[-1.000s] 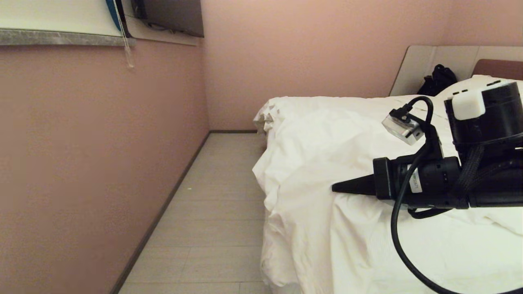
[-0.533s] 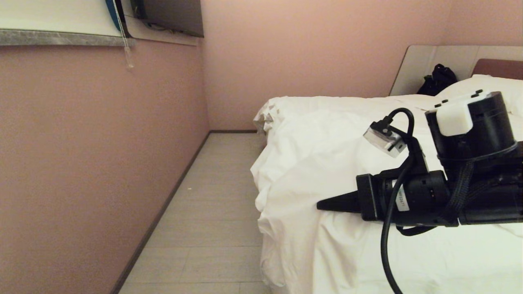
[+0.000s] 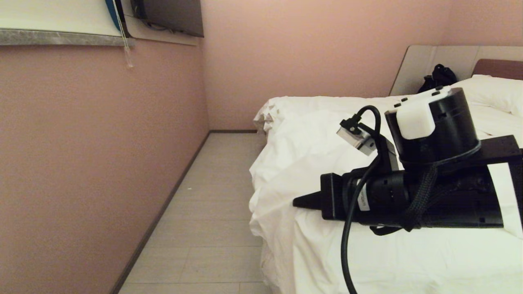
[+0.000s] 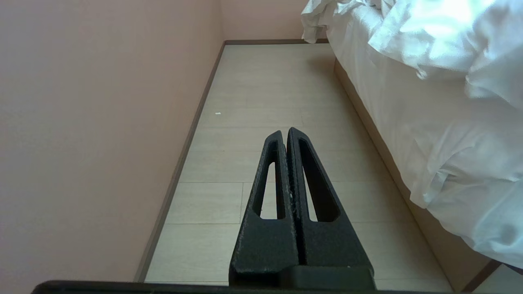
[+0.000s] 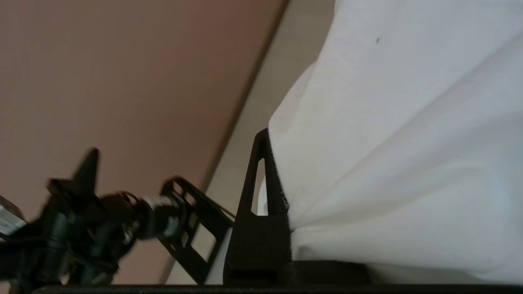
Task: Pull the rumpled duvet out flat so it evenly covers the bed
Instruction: Flatten the corners of the folded blanket
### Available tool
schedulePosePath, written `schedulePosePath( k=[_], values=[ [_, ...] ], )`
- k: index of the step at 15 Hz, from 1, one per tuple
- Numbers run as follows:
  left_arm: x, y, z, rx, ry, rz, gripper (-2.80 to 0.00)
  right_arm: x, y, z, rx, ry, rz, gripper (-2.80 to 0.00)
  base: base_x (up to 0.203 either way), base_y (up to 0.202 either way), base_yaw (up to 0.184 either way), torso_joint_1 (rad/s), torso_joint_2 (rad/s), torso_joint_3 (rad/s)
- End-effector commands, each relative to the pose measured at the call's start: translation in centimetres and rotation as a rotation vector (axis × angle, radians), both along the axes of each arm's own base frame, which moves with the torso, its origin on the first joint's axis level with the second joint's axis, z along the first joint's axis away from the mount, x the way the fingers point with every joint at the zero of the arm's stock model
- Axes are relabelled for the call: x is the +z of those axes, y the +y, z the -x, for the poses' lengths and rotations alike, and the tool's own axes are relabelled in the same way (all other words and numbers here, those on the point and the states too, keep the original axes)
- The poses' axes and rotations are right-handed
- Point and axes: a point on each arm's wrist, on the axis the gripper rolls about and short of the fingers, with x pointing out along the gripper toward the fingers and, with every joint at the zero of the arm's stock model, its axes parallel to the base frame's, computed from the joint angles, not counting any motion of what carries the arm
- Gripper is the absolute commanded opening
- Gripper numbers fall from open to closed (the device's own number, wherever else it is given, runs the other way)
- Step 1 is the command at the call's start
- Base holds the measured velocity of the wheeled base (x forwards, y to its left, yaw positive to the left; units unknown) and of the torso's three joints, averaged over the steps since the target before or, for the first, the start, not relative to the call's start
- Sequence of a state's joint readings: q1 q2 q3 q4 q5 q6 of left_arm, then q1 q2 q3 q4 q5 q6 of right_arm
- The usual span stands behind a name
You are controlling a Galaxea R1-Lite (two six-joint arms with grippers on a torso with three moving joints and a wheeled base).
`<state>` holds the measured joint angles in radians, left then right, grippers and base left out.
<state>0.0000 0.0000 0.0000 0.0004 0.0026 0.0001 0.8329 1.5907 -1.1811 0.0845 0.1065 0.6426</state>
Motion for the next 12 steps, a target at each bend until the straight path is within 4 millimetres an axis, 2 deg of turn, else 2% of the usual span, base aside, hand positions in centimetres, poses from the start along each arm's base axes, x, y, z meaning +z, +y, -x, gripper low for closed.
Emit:
schedulePosePath(
  k=[1,4,12],
  values=[
    [0.0,0.0,0.0,0.000,0.000,0.000,-2.80,1.0,1.2,0.1,-0.066,-0.058,0.004,-2.80,0.000,0.000,0.000,0.000,0.00,0.000],
    [0.0,0.0,0.0,0.000,0.000,0.000,-2.80,3.5,1.8,0.9,-0.044,-0.078,-0.014,-2.80,0.000,0.000,0.000,0.000,0.00,0.000],
    [0.0,0.0,0.0,0.000,0.000,0.000,-2.80,7.1,2.1,2.7,0.006,-0.113,-0.046,-2.80,0.000,0.000,0.000,0.000,0.00,0.000]
  ],
)
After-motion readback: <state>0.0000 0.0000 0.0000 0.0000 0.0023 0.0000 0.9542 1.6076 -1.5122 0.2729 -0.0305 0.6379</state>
